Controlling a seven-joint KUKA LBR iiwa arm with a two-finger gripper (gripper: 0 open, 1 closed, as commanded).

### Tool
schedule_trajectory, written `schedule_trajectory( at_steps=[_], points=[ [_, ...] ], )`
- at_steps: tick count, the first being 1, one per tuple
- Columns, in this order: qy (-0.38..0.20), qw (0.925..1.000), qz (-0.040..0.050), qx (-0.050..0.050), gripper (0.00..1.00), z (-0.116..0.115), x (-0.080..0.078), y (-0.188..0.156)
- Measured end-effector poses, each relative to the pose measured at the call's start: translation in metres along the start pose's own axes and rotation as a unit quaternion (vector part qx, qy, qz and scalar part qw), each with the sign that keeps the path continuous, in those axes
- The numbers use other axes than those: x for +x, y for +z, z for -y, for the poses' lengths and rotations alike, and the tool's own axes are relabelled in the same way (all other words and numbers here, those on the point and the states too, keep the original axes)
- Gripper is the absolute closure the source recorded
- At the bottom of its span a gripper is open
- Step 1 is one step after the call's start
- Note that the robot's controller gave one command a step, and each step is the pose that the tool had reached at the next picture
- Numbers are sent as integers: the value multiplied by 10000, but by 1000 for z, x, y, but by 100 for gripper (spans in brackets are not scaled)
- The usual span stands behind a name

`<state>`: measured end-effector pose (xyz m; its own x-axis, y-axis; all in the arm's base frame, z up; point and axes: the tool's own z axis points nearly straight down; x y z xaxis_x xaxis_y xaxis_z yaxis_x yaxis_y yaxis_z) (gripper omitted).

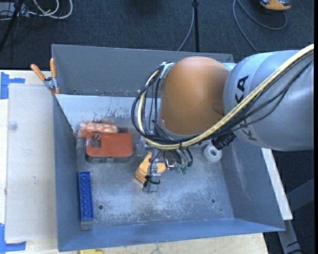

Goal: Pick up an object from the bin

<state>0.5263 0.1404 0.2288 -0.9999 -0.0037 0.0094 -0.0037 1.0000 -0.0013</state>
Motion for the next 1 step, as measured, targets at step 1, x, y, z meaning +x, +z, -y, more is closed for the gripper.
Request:
schedule_trajectory(
  at_steps=[1],
  points=[
    [19,10000,36,-6,0,1,-1,-5]
  ],
)
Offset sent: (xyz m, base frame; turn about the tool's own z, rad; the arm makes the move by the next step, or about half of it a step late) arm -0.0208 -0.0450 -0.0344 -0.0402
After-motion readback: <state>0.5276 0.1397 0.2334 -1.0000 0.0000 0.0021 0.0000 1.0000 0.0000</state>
